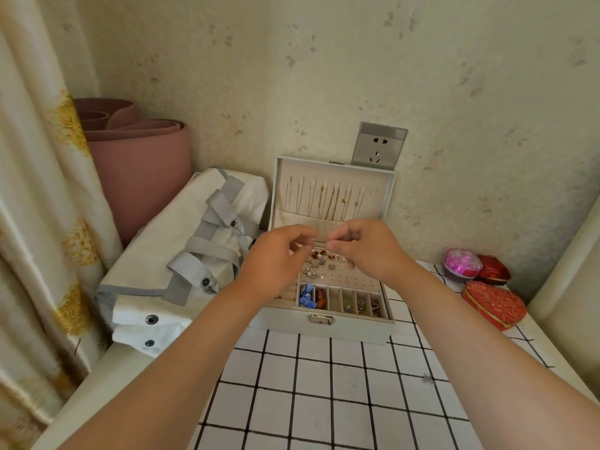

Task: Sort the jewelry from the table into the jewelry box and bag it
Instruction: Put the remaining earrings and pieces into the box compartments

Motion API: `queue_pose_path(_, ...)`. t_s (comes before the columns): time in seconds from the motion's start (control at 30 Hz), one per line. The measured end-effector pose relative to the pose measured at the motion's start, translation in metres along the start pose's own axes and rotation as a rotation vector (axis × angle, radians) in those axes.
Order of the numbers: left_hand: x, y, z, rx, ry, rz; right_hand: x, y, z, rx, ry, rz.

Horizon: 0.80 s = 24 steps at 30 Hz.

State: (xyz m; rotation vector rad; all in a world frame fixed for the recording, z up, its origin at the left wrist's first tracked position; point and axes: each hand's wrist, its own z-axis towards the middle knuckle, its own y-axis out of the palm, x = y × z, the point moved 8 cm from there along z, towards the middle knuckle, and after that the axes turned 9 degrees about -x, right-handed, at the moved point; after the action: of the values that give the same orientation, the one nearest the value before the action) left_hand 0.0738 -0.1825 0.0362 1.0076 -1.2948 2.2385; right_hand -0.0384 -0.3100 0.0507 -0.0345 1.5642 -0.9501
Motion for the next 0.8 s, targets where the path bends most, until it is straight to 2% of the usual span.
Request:
queue_pose_path(0.1,0.002,0.002,0.001,-0.016,-0.049,-0.190,-0.014,0.002,0.003,0.016,-0.059,-0.024)
queue_pose_path(0.2,0.003,0.004,0.001,-0.005,-0.091,-0.329,-0.031,0.004,0.002,0.036,-0.158,-0.194)
queue_pose_path(0.4,-0.004,0.005,-0.001,0.033,-0.182,-0.392,-0.053,0.014,-0.004,0.008,-0.246,-0.396)
queue_pose_path(0.6,-0.005,-0.007,-0.004,0.118,-0.198,-0.467,-0.038,0.010,0.001,0.014,-0.138,-0.118)
queue_pose_path(0.8,-0.006,0.003,-0.004,0.081,-0.224,-0.456,-0.021,0.008,0.000,0.017,-0.074,0.066)
